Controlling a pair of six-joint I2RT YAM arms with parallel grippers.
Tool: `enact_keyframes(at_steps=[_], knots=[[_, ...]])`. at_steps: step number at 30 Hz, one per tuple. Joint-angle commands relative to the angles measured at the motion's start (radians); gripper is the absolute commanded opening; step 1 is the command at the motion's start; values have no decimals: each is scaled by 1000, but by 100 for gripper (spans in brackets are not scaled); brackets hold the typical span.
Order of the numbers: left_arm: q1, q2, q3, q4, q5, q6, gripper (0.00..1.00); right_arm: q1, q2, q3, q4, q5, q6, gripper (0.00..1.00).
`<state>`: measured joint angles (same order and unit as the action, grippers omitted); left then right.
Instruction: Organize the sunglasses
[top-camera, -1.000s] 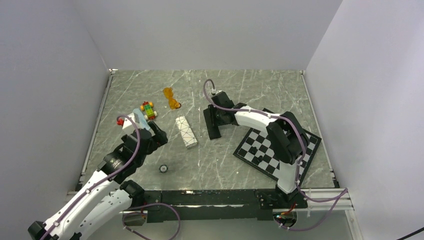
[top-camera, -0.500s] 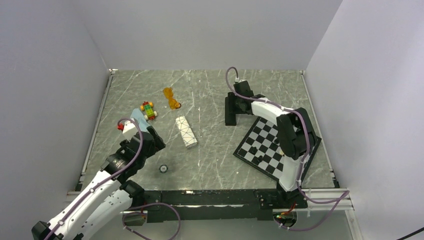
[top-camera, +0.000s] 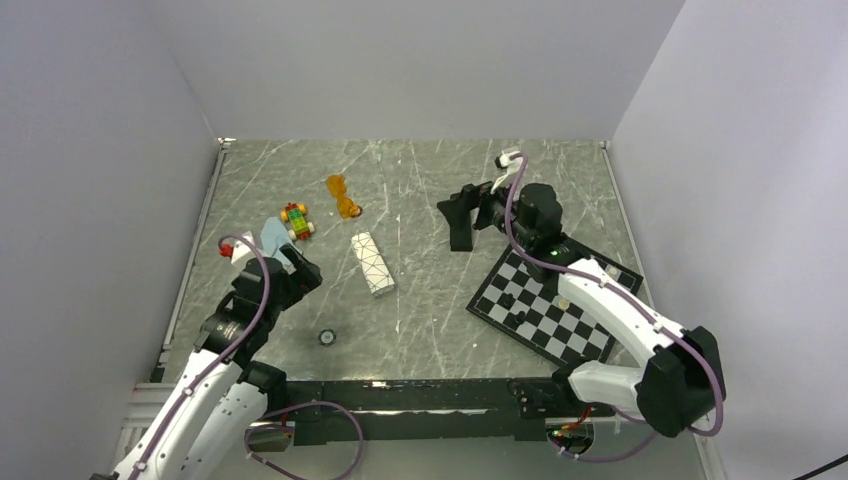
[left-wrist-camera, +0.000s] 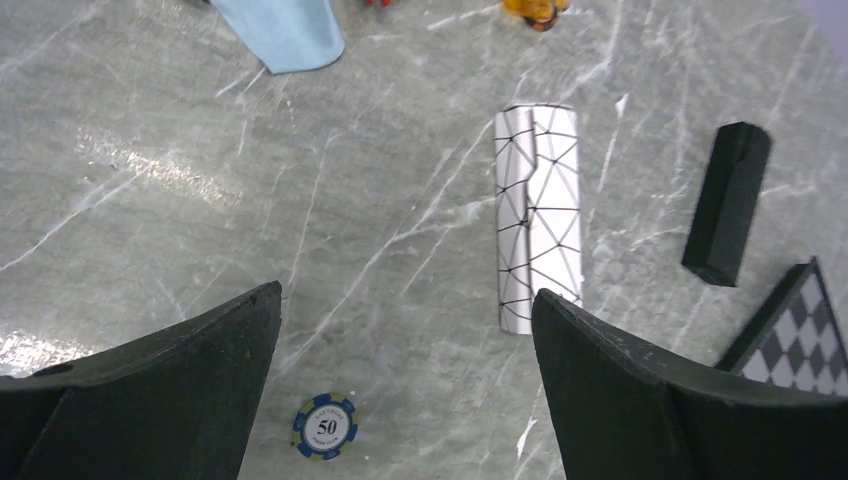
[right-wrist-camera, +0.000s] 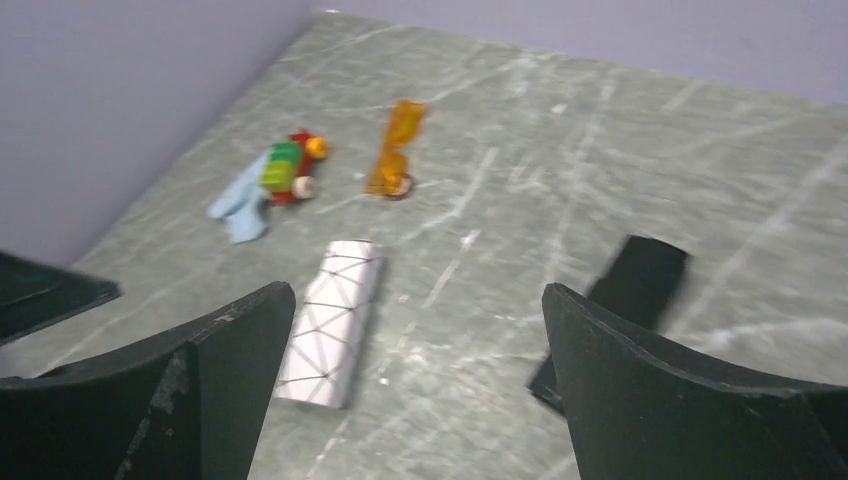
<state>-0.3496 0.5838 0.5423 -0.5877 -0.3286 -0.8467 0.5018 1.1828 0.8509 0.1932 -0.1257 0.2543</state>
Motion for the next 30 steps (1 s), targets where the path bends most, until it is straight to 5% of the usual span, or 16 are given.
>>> enact_keyframes(at_steps=[1, 5, 15, 26, 30], knots=[[12, -83, -11, 29, 37, 31, 99, 32, 68, 17, 103, -256, 54, 100], [13, -123, 0, 15, 69, 53, 99, 269, 159, 87, -27, 58, -60, 100], [15, -126, -15, -33, 54, 18, 99, 485, 573, 336, -166, 440, -11, 100], [17, -75, -57, -27, 62, -3, 99, 499, 827, 493, -276, 418, 44, 99], [17, -66, -85, 13, 96, -14, 99, 503, 860, 516, -323, 411, 69, 91]])
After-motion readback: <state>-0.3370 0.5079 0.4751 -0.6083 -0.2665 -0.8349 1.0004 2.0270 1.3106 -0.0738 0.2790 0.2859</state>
